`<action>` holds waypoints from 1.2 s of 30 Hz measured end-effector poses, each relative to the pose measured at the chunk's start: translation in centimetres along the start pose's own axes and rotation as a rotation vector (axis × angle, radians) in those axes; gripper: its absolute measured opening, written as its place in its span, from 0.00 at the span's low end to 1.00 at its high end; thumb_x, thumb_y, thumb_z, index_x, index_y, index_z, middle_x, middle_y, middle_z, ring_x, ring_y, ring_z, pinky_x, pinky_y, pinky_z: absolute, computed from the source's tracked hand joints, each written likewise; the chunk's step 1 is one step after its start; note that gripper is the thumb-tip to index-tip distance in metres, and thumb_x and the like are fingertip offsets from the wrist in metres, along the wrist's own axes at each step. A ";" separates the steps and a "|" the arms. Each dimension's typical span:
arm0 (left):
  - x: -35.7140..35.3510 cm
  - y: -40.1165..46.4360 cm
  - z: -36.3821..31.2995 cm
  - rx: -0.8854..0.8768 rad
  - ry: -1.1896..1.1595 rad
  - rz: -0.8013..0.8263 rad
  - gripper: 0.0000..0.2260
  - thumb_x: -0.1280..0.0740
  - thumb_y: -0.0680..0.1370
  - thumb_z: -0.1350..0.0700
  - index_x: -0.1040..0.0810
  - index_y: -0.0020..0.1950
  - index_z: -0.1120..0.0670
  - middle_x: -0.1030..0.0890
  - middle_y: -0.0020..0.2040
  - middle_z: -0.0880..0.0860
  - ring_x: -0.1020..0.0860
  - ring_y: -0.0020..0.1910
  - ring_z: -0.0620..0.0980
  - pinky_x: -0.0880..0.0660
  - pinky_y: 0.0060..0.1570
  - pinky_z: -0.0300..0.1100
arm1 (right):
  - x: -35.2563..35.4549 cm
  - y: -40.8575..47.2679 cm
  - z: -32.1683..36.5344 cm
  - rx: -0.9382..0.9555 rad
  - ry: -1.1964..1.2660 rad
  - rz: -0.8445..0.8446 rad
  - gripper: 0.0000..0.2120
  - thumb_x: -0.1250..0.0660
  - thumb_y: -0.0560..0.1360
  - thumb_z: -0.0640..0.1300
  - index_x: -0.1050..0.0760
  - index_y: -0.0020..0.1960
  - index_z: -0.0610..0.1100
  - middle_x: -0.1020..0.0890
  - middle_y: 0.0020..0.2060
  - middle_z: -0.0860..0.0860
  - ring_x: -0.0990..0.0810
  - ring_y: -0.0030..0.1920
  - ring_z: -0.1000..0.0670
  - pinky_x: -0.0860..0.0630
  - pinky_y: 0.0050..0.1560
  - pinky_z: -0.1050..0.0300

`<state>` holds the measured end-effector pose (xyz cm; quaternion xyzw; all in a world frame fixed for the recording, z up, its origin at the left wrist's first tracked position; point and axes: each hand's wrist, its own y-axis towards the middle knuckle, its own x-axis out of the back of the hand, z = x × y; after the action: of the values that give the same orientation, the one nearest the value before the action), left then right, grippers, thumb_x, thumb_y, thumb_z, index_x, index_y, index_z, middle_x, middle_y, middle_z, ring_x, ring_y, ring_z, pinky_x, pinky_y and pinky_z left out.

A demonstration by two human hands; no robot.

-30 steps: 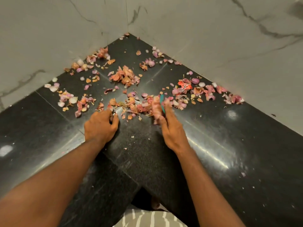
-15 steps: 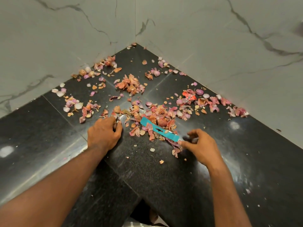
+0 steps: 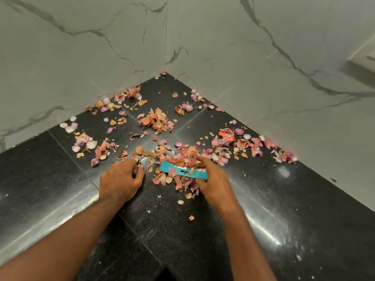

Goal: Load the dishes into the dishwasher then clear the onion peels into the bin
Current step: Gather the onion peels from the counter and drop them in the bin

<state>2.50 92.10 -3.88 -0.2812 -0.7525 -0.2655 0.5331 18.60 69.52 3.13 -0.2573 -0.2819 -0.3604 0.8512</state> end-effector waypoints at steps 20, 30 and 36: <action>-0.2 0.4 0.2 -0.007 0.008 0.009 0.17 0.41 0.82 0.39 0.33 0.39 0.47 0.28 0.34 0.45 0.28 0.37 0.48 0.26 0.34 0.46 | 6.2 -2.9 -5.0 -0.163 0.124 0.165 0.02 0.23 0.75 0.50 0.14 0.48 0.53 0.12 0.45 0.56 0.14 0.48 0.54 0.17 0.50 0.55; -0.2 0.2 0.1 -0.012 0.017 -0.001 0.17 0.40 0.82 0.40 0.34 0.38 0.48 0.29 0.33 0.45 0.28 0.36 0.48 0.27 0.34 0.45 | 2.2 -4.0 -5.0 -0.201 0.556 0.267 0.13 0.30 0.80 0.48 0.18 0.62 0.46 0.13 0.57 0.48 0.14 0.56 0.47 0.17 0.59 0.51; -0.1 0.1 -0.1 -0.015 0.021 0.004 0.16 0.40 0.82 0.40 0.33 0.38 0.47 0.29 0.33 0.44 0.28 0.36 0.48 0.30 0.33 0.43 | 2.5 -4.0 -4.3 -0.263 0.494 0.723 0.19 0.32 0.80 0.54 0.19 0.64 0.41 0.14 0.59 0.46 0.16 0.61 0.46 0.19 0.62 0.47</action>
<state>2.65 92.05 -3.91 -0.2840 -0.7441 -0.2732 0.5395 18.29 63.16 2.71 -0.3515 0.0858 -0.1233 0.9241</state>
